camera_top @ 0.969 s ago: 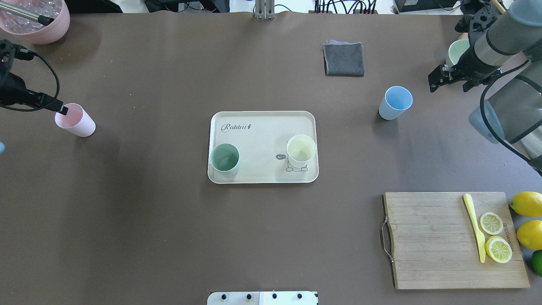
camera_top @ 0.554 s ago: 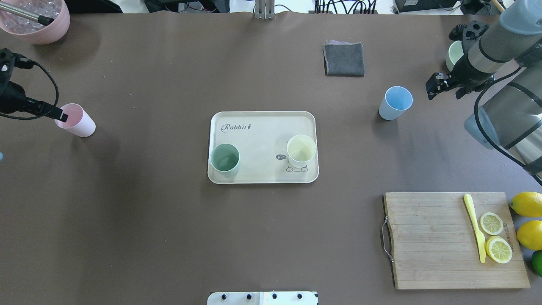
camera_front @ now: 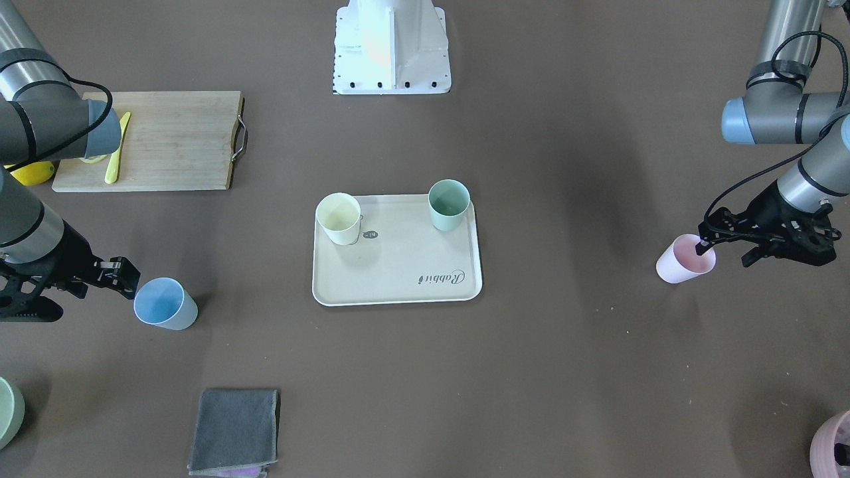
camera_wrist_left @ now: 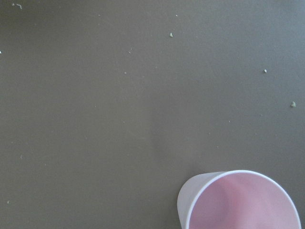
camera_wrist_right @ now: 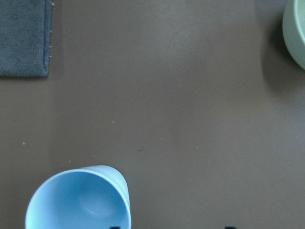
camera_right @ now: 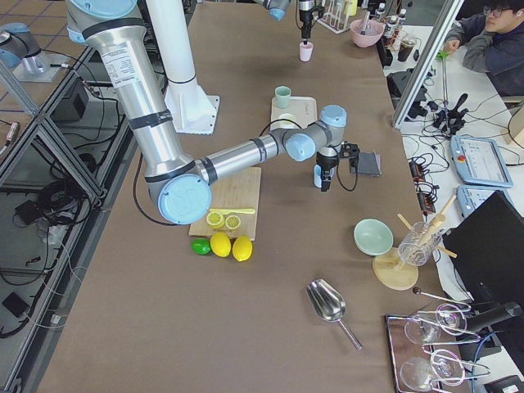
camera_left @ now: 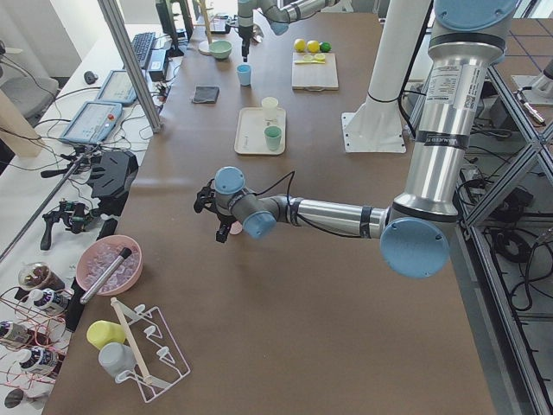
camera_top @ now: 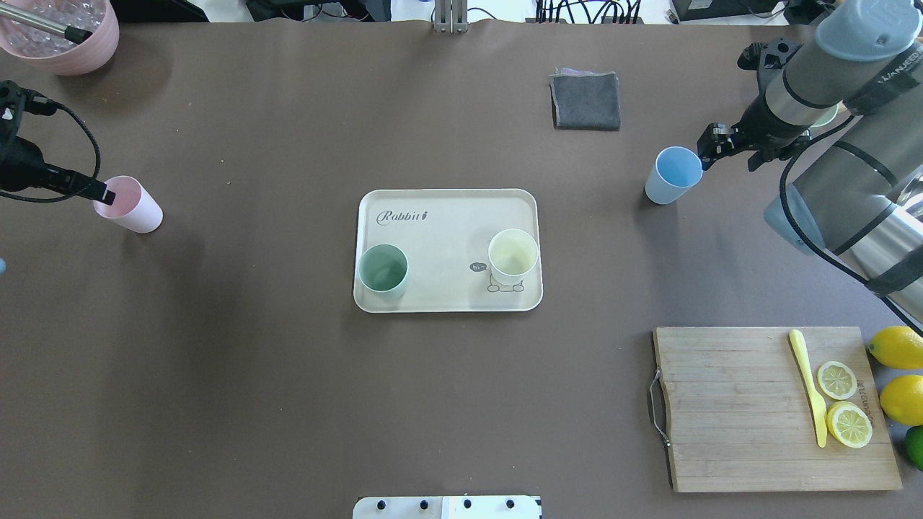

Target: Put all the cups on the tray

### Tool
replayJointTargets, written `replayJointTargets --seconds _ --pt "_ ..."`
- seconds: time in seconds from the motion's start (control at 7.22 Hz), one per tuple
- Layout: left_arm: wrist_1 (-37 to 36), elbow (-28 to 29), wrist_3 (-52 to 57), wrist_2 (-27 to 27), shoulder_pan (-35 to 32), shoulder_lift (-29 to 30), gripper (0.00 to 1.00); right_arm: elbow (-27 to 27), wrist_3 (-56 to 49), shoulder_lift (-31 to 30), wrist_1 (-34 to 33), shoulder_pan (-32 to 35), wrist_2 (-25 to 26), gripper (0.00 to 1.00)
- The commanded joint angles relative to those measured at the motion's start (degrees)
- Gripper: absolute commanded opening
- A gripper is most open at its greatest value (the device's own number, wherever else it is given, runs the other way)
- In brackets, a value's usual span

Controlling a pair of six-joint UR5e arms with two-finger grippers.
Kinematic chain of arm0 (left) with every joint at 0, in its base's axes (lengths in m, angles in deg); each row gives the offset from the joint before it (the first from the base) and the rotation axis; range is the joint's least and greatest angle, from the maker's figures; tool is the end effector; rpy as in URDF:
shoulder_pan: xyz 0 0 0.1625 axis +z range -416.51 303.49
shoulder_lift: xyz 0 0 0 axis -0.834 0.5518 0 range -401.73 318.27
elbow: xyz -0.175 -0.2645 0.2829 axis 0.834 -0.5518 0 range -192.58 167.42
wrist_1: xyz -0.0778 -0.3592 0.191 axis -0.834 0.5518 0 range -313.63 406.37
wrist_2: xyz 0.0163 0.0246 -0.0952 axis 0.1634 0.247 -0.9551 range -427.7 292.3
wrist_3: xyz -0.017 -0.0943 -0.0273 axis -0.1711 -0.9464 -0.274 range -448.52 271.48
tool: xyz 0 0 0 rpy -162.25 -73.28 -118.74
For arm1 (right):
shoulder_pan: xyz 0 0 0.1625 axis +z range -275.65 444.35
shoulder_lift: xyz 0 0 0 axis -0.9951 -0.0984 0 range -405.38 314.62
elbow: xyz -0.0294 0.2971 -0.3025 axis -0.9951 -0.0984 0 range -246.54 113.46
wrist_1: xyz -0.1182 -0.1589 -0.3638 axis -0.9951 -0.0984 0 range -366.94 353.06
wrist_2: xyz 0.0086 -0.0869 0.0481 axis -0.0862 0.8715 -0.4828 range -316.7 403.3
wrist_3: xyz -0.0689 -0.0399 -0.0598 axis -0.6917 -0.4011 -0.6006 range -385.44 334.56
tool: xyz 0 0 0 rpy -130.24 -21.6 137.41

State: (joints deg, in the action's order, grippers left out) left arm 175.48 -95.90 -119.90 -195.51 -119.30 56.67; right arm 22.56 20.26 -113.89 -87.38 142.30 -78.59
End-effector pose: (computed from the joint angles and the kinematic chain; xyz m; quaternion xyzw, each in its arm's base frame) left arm 0.2014 -0.5497 0.5656 0.1391 0.4263 0.0808 0.8902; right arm -0.2773 -0.5950 0.4430 0.0282 -0.3635 0.0394 0.9303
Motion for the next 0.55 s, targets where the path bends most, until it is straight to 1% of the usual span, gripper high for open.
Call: replayJointTargets --seconds 0.0,0.14,0.28,0.42 --pt "0.0 0.0 0.1 0.3 0.0 0.0 0.93 -0.4 1.2 0.6 0.3 -0.9 0.3 0.77" --pt "0.0 0.0 0.1 0.3 0.0 -0.1 0.93 -0.9 1.6 0.6 0.3 -1.2 0.4 0.72" --pt "0.0 -0.1 0.1 0.3 0.0 -0.1 0.93 -1.2 1.6 0.6 0.4 -1.4 0.5 0.68" --pt "0.6 0.0 0.1 0.3 0.0 -0.1 0.93 -1.2 2.2 0.7 0.4 -2.1 0.9 0.68"
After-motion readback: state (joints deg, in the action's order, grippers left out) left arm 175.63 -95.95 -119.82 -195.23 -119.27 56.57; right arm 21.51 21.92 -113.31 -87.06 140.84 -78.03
